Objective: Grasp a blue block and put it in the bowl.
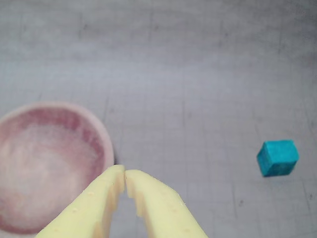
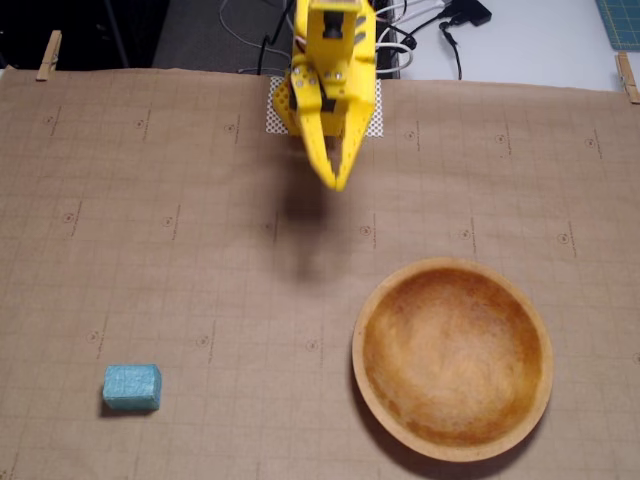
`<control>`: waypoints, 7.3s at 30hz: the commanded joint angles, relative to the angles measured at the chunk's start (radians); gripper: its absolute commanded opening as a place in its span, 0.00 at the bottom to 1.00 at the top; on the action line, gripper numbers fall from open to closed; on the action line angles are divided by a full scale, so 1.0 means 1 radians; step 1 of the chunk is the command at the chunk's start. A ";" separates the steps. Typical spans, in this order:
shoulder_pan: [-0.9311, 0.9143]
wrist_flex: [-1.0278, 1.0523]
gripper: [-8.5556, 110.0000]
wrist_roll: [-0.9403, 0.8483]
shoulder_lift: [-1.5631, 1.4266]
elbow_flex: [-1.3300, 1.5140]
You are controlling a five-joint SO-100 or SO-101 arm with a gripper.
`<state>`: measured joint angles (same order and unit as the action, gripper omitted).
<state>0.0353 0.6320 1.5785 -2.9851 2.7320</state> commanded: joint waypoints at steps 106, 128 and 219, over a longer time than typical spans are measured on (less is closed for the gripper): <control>-0.379 -1.184 0.63 0.097 2.321 -1.206; -0.377 -1.184 0.30 0.081 2.322 -1.207; 0.497 -0.416 0.05 0.097 1.092 -0.468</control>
<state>0.5568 0.2209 1.6720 -1.9451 2.3869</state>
